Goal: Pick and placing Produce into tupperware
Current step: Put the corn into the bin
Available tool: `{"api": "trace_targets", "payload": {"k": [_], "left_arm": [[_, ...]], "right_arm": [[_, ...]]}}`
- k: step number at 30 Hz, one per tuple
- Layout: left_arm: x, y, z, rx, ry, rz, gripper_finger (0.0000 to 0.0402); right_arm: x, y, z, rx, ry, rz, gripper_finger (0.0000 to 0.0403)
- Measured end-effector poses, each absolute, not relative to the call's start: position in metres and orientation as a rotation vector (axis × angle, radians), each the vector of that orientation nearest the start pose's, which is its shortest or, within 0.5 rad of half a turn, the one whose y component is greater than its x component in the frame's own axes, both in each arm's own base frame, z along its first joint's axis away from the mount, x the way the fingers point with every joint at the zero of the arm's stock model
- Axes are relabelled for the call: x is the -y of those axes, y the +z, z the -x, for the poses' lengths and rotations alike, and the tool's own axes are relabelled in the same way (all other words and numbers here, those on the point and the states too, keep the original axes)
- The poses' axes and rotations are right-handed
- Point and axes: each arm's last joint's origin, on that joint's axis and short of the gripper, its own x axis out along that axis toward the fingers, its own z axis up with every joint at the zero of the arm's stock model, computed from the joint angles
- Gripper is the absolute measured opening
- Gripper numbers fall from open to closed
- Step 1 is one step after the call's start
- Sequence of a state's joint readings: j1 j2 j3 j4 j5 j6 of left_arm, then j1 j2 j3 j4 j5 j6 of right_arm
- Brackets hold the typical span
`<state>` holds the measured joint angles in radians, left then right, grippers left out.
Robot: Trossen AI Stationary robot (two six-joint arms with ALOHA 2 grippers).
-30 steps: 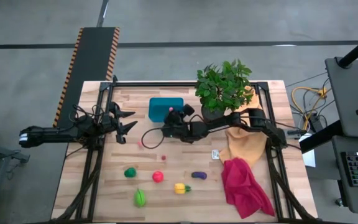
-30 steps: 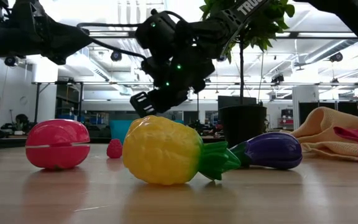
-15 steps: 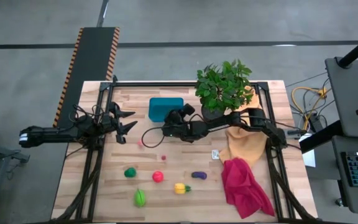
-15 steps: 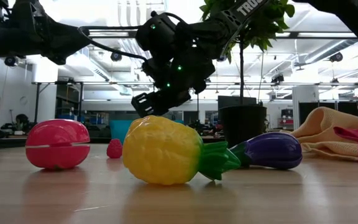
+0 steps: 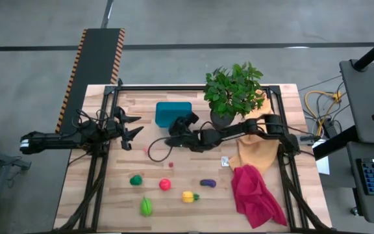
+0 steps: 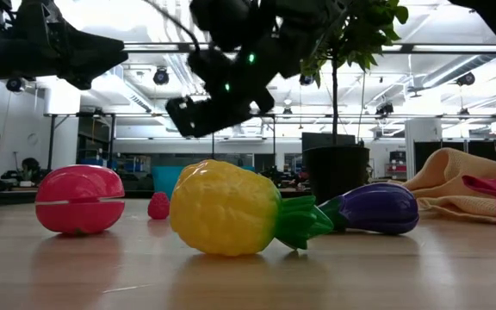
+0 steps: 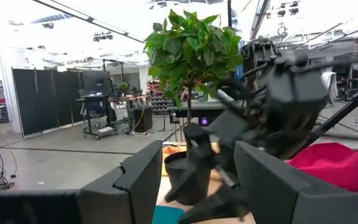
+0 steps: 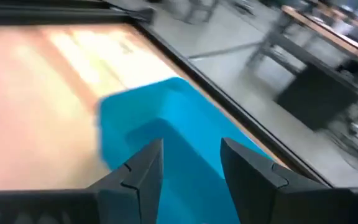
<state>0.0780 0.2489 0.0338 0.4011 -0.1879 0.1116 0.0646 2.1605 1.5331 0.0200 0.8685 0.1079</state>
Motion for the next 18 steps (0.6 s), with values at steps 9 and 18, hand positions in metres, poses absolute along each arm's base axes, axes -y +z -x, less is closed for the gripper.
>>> {"api": "trace_targets", "payload": {"k": [9, 18], "left_arm": [[-0.014, 0.192, -0.11, 0.167, 0.275, -0.101, 0.0187], [-0.014, 0.191, -0.111, 0.15, 0.275, -0.102, 0.0187]], "right_arm": [[-0.039, 0.178, -0.473, -0.627, -0.301, 0.24, 0.014], [-0.038, 0.173, -0.45, -0.905, -0.176, 0.274, 0.0149]]}}
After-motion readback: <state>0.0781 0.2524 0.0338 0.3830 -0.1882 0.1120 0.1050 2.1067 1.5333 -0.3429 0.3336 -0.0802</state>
